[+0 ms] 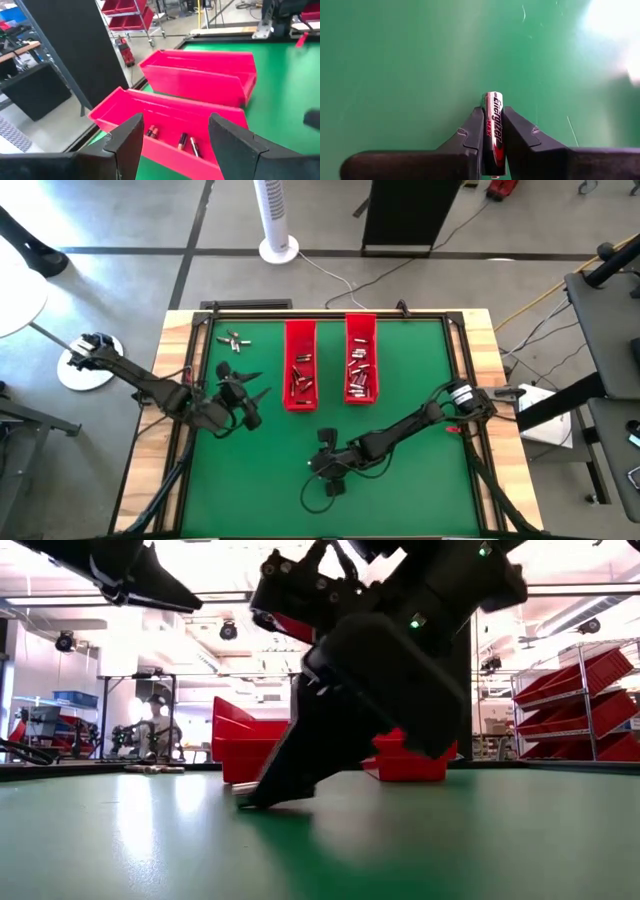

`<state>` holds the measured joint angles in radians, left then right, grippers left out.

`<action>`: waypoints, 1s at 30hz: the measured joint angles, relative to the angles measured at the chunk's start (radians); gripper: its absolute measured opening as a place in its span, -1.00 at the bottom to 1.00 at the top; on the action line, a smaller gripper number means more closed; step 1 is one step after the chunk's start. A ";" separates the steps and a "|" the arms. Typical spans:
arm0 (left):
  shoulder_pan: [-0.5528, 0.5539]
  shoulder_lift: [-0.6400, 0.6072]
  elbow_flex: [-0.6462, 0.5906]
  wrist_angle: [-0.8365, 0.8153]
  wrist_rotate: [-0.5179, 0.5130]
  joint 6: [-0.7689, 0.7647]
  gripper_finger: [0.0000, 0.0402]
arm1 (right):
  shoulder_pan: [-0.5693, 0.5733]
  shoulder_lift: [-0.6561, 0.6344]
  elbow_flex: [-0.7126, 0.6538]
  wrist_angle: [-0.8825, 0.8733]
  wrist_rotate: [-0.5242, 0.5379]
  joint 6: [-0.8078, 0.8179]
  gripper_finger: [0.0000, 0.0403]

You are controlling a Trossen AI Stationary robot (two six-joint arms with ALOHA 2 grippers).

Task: Sort batteries
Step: Put the silver battery into the right red bin

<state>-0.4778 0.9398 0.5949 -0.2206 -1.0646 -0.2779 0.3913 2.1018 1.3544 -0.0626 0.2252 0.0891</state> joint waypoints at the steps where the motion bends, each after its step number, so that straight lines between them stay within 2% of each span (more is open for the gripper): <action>1: 0.000 -0.005 -0.009 0.000 0.007 0.000 0.00 | 0.001 -0.007 -0.001 -0.018 -0.002 0.001 -0.80; 8: 0.000 0.015 -0.050 -0.006 0.009 -0.003 0.00 | 0.006 -0.058 -0.001 -0.131 -0.001 0.028 -0.80; 15: 0.000 0.044 -0.025 -0.007 0.009 0.008 0.00 | 0.010 -0.199 -0.001 -0.274 0.012 0.028 -0.80; 20: 0.000 0.062 -0.013 -0.006 0.020 0.031 0.00 | 0.010 -0.334 -0.001 -0.477 0.150 0.012 -0.80; 24: 0.000 0.068 -0.001 -0.006 0.099 0.032 0.00 | -0.009 -0.436 -0.001 -0.637 0.269 0.008 -0.80; 30: 0.000 0.067 0.015 -0.009 0.119 0.030 0.00 | -0.118 -0.504 -0.025 -0.739 0.279 -0.003 -0.80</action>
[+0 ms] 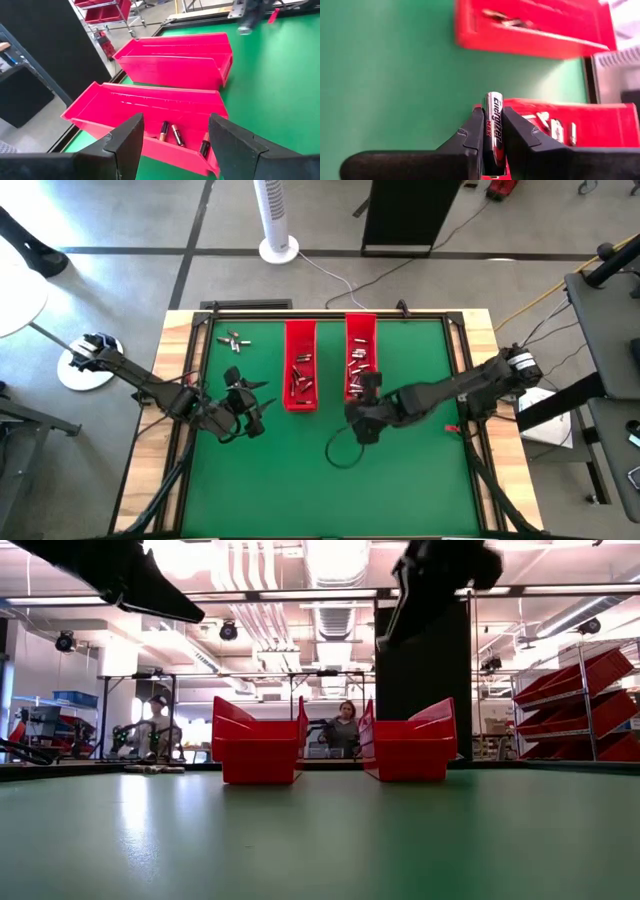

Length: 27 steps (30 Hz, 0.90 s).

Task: Sort batteries
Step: Put the silver battery into the right red bin

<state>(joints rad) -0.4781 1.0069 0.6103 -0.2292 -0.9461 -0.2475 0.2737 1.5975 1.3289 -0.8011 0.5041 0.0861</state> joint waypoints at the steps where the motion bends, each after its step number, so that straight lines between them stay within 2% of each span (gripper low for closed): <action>1: 0.000 0.001 0.001 -0.002 0.008 0.000 0.00 | -0.023 -0.002 -0.005 -0.014 -0.004 -0.008 -0.80; 4: -0.001 0.002 0.003 -0.005 0.016 -0.001 0.00 | -0.097 0.002 -0.016 -0.062 -0.006 -0.039 -0.80; 12: 0.000 0.001 0.003 -0.008 0.015 -0.004 0.00 | -0.285 0.055 -0.021 -0.055 -0.054 -0.186 -0.80; 19: 0.000 0.002 0.003 -0.023 0.015 -0.004 0.00 | -0.423 0.111 -0.021 -0.019 -0.226 -0.269 -0.80; 27: 0.000 0.002 0.003 -0.025 0.015 -0.004 0.00 | -0.544 0.165 -0.018 0.012 -0.336 -0.345 -0.80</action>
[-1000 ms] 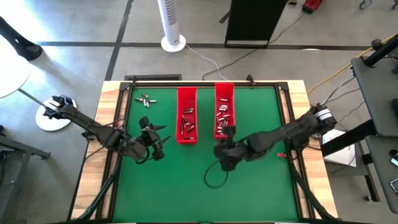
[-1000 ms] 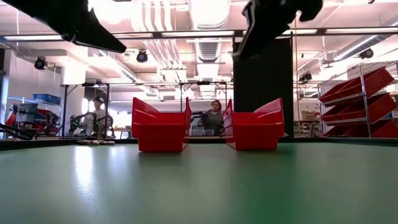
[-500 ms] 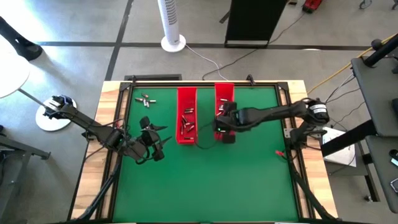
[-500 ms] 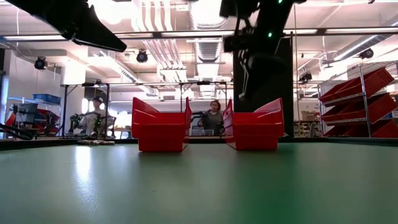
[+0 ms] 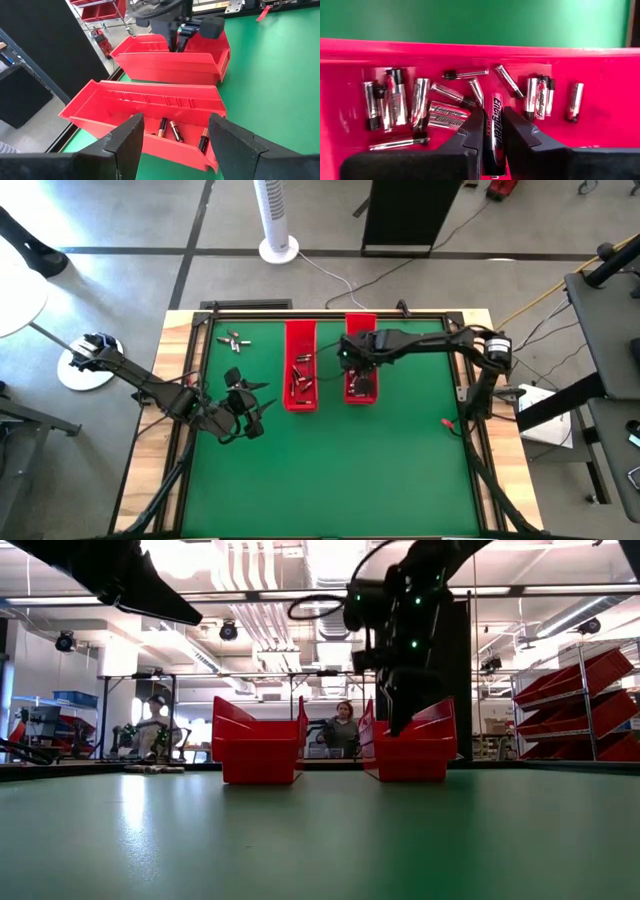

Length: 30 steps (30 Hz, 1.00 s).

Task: Sort batteries
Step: Put the silver battery into the right red bin

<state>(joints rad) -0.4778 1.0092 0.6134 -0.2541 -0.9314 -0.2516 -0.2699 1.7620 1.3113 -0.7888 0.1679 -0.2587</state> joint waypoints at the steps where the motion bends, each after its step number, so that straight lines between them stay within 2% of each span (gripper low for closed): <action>1: 0.000 0.000 0.000 0.000 0.000 0.000 0.00 | -0.013 0.008 0.000 0.007 -0.015 -0.006 -0.80; 4: 0.000 0.000 0.000 0.000 0.000 0.000 0.00 | -0.043 0.035 0.001 0.033 -0.045 -0.041 -0.80; 12: 0.000 0.001 0.000 0.000 0.000 -0.004 0.00 | -0.093 0.106 0.010 0.047 -0.045 -0.083 -0.80; 30: 0.000 0.001 0.000 0.000 -0.001 -0.014 0.00 | -0.132 0.152 0.012 0.102 -0.099 -0.135 -0.76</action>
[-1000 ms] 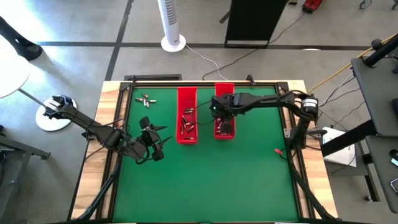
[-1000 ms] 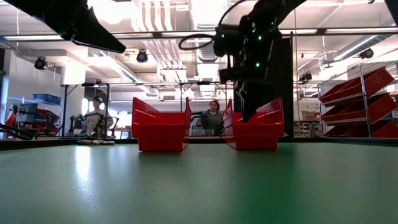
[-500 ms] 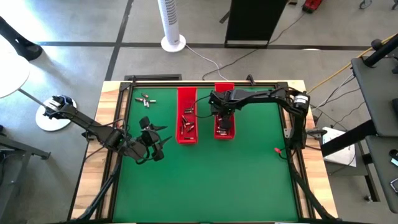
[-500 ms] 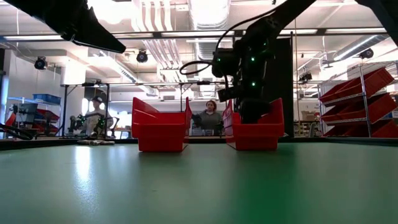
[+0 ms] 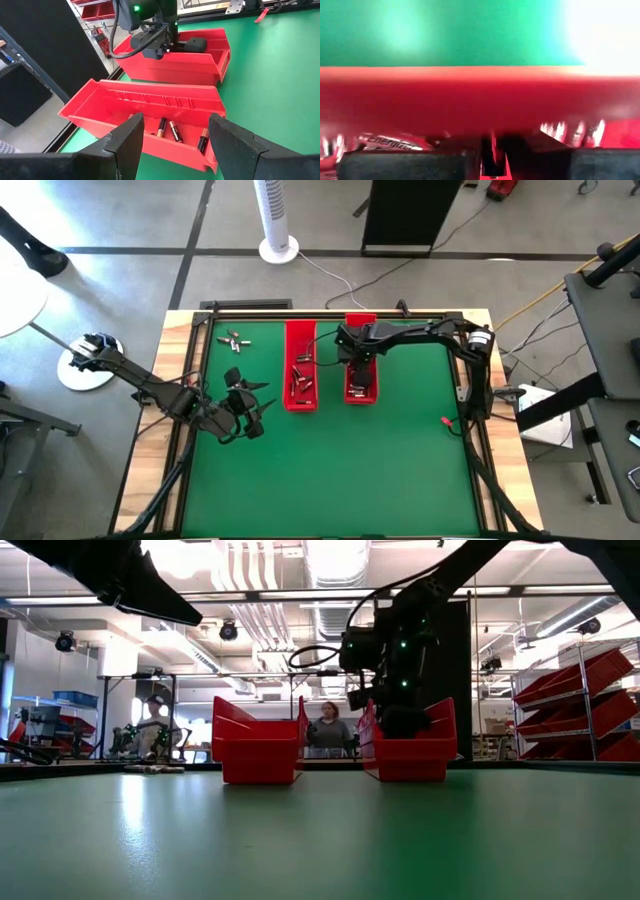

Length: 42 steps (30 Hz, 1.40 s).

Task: Sort batteries
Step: Put the silver battery into the right red bin

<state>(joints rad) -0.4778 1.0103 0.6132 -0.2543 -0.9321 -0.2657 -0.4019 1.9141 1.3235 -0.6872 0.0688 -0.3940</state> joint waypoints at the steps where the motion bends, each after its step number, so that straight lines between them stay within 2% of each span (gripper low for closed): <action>1: 0.000 0.000 0.000 0.000 0.000 0.000 0.00 | 0.000 0.001 0.000 0.006 0.000 0.000 -0.75; 5: 0.001 0.000 0.000 0.000 -0.008 -0.001 0.00 | -0.005 0.002 -0.001 0.024 -0.003 -0.003 -0.74; 14: 0.001 0.000 0.051 -0.007 -0.104 0.055 0.00 | -0.010 0.005 -0.004 0.042 -0.002 -0.005 -0.68; 22: 0.001 0.000 0.115 -0.088 -0.012 0.014 0.00 | -0.011 0.032 -0.002 0.062 -0.008 0.025 -0.61; 28: 0.008 -0.001 0.214 -0.339 -0.011 -0.090 0.00 | -0.011 0.031 0.004 0.060 0.008 0.030 -0.45; 33: 0.055 -0.002 0.341 -0.657 -0.005 -0.274 0.00 | -0.004 -0.014 0.033 0.020 0.055 0.027 -0.26; 37: 0.145 -0.008 0.394 -0.820 0.046 -0.388 0.00 | 0.011 -0.097 0.058 -0.024 0.097 0.027 -0.10; 42: 0.348 -0.015 0.379 -0.842 0.159 -0.383 0.00 | 0.058 -0.226 0.060 -0.052 0.095 0.061 0.05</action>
<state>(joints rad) -0.1297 0.9951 0.9922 -1.0966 -0.7735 -0.6488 -0.3436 1.6883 1.3830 -0.7395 0.1638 -0.3330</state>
